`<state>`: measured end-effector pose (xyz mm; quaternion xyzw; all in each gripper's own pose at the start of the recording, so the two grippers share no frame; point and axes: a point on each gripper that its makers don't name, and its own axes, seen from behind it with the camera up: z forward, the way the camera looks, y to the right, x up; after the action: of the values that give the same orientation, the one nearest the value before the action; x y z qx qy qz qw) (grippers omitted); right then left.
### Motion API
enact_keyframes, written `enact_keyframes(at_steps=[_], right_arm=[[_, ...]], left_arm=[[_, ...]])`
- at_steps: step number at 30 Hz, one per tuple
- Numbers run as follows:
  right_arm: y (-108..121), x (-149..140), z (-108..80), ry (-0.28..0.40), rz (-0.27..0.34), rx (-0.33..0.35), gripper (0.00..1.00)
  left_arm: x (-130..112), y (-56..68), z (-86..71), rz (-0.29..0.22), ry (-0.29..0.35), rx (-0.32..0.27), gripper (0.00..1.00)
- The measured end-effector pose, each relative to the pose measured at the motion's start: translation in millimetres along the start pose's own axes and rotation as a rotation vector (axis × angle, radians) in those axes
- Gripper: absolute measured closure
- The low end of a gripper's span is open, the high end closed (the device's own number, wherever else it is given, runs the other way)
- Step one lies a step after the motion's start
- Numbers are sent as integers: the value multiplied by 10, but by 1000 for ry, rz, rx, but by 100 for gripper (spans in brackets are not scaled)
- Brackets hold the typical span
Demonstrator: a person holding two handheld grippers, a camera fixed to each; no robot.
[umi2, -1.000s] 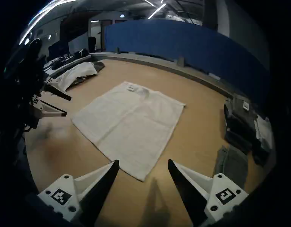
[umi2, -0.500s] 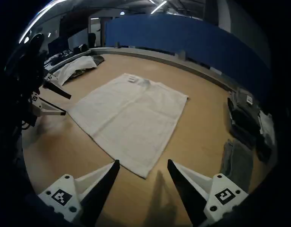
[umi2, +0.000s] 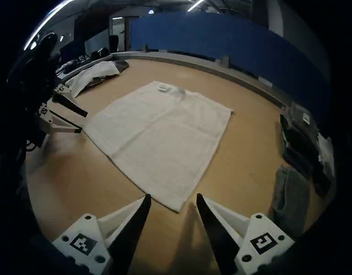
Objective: Fold towel
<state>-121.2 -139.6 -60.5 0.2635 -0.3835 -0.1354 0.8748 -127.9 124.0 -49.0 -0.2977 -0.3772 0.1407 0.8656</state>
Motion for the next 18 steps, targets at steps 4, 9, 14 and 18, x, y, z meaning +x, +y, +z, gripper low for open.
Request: enact_keyframes(at_steps=[4,9,14,18], right_arm=[[-10,-25,13,-6,2,4,36],[-25,-52,21,-16,5,13,43],[-3,-92,18,-34,10,6,57],[-18,-117,22,-40,5,12,60]], left_arm=[[-17,21,27,14,-10,0,47],[-29,36,38,22,-19,0,55],[-47,42,70,21,-25,3,67],[-41,26,75,34,-24,16,74]])
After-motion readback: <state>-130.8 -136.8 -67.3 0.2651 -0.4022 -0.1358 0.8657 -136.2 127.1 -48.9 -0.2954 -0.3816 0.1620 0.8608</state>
